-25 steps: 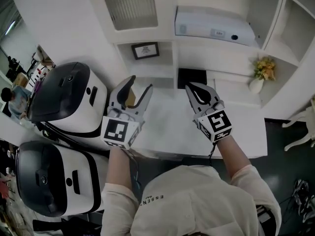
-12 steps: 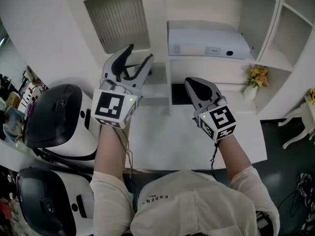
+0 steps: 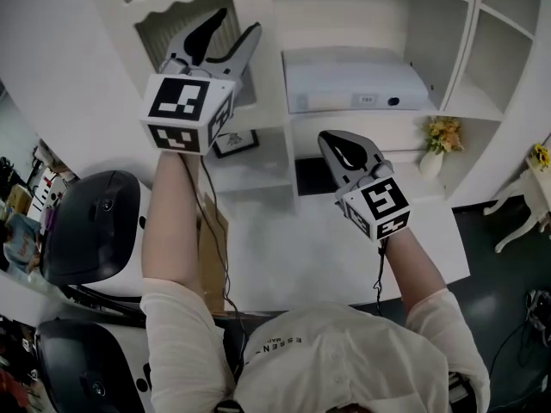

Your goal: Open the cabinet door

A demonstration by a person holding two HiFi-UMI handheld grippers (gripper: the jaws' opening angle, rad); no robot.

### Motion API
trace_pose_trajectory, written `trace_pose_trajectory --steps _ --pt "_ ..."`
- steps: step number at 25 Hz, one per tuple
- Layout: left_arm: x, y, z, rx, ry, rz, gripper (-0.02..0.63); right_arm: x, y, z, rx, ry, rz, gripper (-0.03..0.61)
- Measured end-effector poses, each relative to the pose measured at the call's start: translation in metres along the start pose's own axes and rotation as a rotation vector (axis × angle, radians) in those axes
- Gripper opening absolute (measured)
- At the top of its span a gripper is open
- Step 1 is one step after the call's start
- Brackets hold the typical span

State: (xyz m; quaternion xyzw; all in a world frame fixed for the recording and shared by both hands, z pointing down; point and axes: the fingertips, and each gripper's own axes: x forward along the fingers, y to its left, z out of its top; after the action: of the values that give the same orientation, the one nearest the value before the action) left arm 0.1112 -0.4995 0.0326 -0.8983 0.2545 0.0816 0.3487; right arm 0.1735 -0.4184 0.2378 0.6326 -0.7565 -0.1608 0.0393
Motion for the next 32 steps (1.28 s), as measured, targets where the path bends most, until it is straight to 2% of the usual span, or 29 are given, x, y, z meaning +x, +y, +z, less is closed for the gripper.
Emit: trace_pose_trajectory --steps 6,11,13,15,17,23,27,32 --pt "0.028 0.027 0.022 0.012 -0.004 0.031 0.209 0.003 -0.022 0.013 -0.005 -0.025 -0.063 0.015" --pt "0.048 0.032 0.034 0.082 -0.021 0.052 0.197 0.002 -0.029 0.02 -0.014 -0.038 -0.082 0.015" --pt "0.056 0.033 0.033 0.097 -0.02 0.055 0.183 0.003 -0.031 0.021 -0.01 -0.042 -0.085 0.015" --pt "0.061 0.035 0.032 0.087 -0.026 0.063 0.123 0.005 -0.033 0.02 -0.003 -0.042 -0.085 0.015" --pt "0.062 0.037 0.031 0.085 -0.032 0.081 0.1 0.006 -0.033 0.016 0.004 -0.037 -0.083 0.015" --pt "0.062 0.036 0.032 0.199 -0.002 0.11 0.087 0.004 -0.035 0.01 0.018 -0.026 -0.084 0.015" --pt "0.061 0.035 0.031 0.177 0.016 0.082 0.083 0.0 -0.034 0.007 0.025 -0.017 -0.088 0.015" --pt "0.053 0.036 0.038 0.118 -0.029 0.075 0.081 -0.004 -0.028 0.003 0.017 0.007 -0.081 0.015"
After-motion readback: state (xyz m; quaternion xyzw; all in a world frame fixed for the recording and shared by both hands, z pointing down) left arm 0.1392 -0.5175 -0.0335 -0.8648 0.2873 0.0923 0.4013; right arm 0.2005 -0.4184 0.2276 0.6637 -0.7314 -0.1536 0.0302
